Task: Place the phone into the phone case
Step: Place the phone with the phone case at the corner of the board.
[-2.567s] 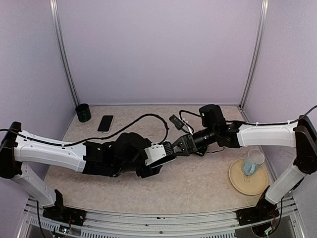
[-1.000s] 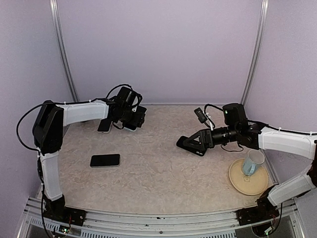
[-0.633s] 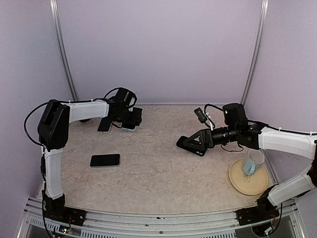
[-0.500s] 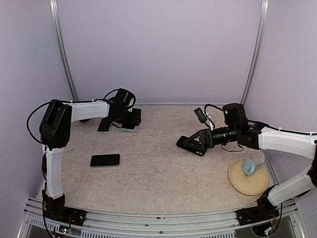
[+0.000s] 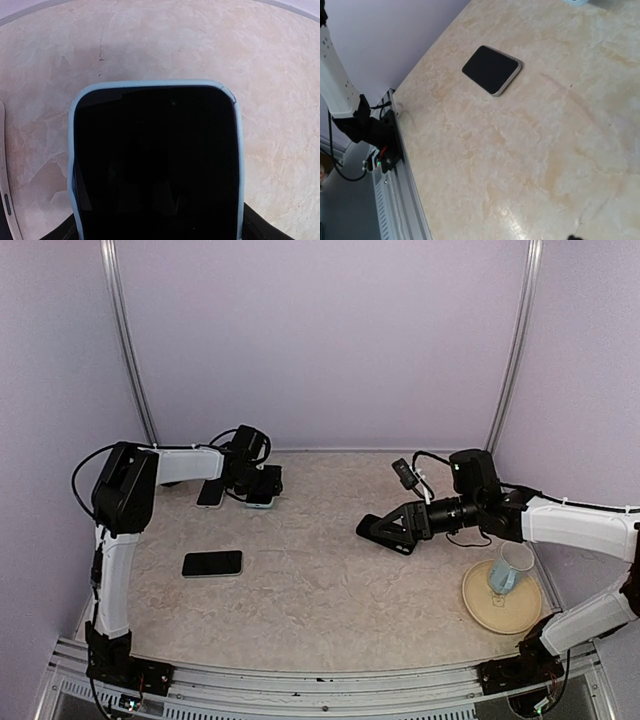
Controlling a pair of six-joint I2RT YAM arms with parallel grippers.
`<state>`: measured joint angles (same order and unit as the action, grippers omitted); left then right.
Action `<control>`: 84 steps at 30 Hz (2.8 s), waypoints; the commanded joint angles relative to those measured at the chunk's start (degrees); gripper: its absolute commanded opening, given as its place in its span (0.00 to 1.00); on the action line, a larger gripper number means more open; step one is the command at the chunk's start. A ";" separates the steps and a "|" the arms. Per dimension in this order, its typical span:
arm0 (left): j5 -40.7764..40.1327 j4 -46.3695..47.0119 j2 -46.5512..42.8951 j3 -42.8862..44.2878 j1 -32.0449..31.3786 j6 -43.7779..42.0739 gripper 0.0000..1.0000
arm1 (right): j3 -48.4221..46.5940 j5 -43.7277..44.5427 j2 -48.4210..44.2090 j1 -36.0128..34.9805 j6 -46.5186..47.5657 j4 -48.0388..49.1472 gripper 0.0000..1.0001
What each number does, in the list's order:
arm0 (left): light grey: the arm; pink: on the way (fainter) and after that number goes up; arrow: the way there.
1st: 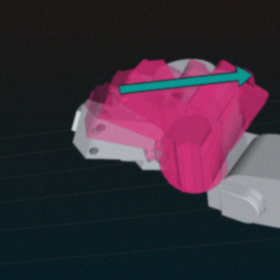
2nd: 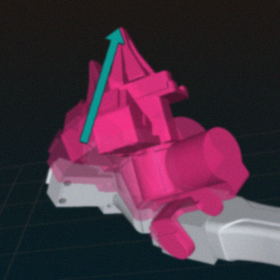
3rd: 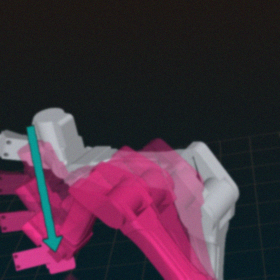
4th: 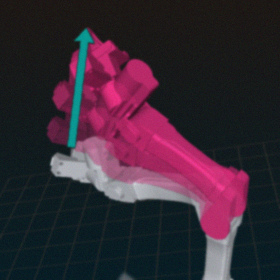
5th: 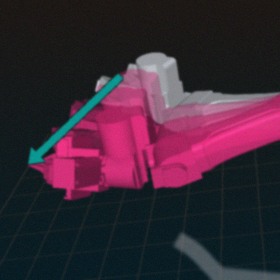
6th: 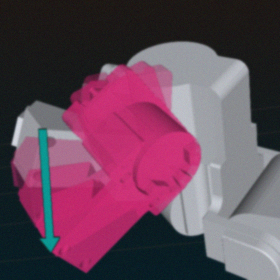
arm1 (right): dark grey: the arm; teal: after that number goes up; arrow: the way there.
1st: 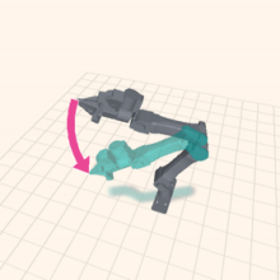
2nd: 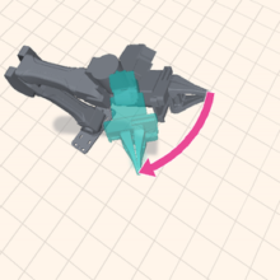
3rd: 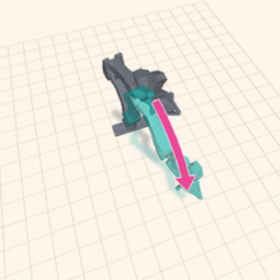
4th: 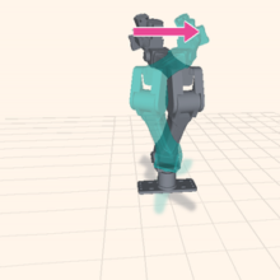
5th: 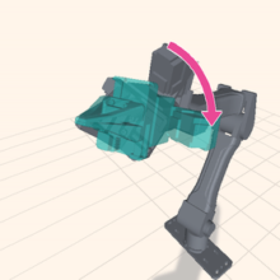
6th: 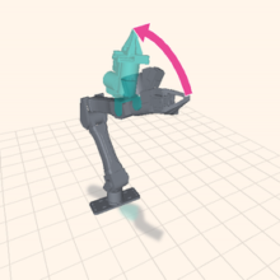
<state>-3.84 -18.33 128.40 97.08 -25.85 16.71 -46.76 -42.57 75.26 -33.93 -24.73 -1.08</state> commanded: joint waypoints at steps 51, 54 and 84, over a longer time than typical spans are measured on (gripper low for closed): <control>-5.14 3.39 7.04 6.37 3.25 5.34 0.81 | 0.36 -1.99 3.75 0.63 -0.93 3.10 0.73; -5.51 3.26 6.87 6.37 3.11 5.35 0.86 | 0.30 -2.10 3.75 0.62 -0.78 3.00 0.73; -9.64 6.56 -3.04 0.71 1.78 4.50 0.99 | -0.79 -1.22 3.01 0.62 -0.14 1.43 0.79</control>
<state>-12.14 -14.09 131.33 99.50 -23.42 22.31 -46.30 -44.07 78.78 -33.93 -25.19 0.69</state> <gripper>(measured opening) 0.989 0.770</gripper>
